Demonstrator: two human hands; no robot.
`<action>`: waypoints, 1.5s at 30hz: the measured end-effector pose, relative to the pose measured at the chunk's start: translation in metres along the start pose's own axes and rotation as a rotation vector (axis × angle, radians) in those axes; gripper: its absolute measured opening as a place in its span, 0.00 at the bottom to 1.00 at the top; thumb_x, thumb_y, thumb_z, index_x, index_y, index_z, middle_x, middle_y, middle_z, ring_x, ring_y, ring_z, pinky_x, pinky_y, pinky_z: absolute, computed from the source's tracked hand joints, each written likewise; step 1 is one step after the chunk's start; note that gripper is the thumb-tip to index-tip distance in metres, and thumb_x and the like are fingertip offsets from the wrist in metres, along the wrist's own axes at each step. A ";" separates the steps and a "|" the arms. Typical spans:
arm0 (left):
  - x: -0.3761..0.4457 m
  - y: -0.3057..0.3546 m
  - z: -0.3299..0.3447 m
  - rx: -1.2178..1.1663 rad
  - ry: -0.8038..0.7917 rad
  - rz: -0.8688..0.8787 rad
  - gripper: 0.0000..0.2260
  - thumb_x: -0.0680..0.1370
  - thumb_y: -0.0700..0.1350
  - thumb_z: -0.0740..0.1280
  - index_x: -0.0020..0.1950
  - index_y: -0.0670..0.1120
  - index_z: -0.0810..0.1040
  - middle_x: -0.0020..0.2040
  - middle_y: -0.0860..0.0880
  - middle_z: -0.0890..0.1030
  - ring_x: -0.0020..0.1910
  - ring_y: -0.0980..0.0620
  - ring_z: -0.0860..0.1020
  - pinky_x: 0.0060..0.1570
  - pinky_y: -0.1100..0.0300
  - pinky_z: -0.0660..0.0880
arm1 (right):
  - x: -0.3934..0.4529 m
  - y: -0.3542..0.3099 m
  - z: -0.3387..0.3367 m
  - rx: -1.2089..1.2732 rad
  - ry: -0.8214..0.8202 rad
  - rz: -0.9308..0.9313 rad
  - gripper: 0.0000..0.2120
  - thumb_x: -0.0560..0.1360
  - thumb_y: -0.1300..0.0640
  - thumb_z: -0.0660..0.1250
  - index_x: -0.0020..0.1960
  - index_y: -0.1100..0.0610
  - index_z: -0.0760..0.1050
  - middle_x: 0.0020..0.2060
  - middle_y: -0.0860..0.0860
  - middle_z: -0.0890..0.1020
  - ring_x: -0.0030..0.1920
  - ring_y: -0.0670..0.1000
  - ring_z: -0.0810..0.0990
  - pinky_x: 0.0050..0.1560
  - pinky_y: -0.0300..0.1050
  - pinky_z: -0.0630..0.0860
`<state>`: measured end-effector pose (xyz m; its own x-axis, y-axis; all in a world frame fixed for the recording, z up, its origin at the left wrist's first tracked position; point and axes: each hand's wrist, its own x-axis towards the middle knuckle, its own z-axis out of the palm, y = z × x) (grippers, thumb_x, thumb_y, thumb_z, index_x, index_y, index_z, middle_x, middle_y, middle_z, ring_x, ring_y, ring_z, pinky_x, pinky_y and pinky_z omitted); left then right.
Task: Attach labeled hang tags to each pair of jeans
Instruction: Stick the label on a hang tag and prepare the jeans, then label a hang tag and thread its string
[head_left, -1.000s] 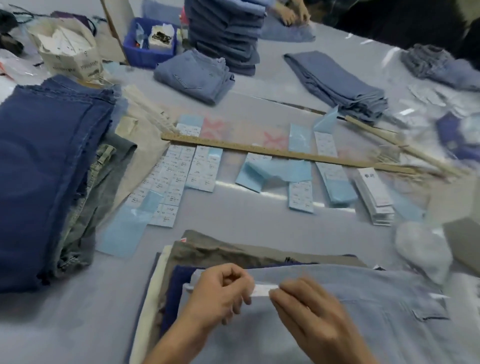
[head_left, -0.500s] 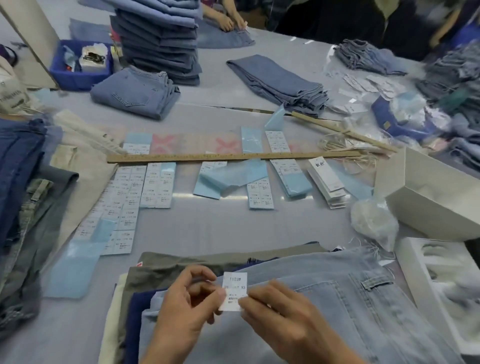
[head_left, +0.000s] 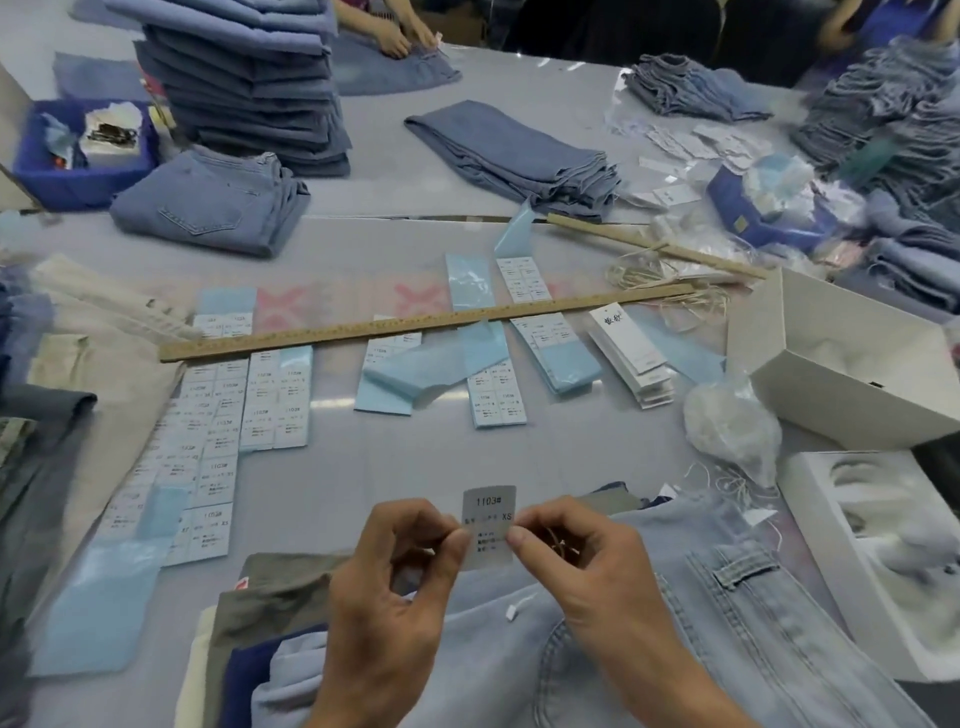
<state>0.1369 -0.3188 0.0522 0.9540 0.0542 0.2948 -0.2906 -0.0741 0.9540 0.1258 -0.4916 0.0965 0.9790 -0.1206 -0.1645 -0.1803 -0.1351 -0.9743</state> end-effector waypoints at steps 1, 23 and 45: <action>0.001 -0.002 0.001 0.003 -0.001 -0.009 0.08 0.78 0.53 0.71 0.54 0.60 0.73 0.46 0.56 0.84 0.45 0.52 0.85 0.41 0.61 0.82 | 0.002 0.001 -0.002 -0.010 -0.001 -0.006 0.05 0.75 0.60 0.75 0.44 0.51 0.83 0.39 0.50 0.85 0.41 0.46 0.82 0.45 0.37 0.78; 0.216 -0.143 0.341 0.815 -0.825 0.261 0.08 0.82 0.41 0.63 0.60 0.44 0.77 0.58 0.45 0.78 0.61 0.43 0.74 0.50 0.48 0.76 | 0.113 0.078 -0.089 0.624 0.897 0.292 0.10 0.76 0.62 0.72 0.37 0.56 0.86 0.29 0.52 0.76 0.28 0.45 0.68 0.28 0.35 0.68; 0.274 -0.121 0.373 0.769 -0.394 0.217 0.10 0.81 0.46 0.65 0.48 0.46 0.85 0.44 0.44 0.85 0.42 0.42 0.81 0.37 0.55 0.71 | 0.113 0.099 -0.101 0.726 0.891 0.249 0.09 0.74 0.63 0.73 0.38 0.53 0.85 0.25 0.51 0.72 0.26 0.46 0.67 0.27 0.34 0.66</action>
<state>0.4607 -0.6667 -0.0027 0.8808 -0.3748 0.2894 -0.4736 -0.6984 0.5366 0.2086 -0.6180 -0.0031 0.4601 -0.7486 -0.4774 0.0212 0.5468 -0.8370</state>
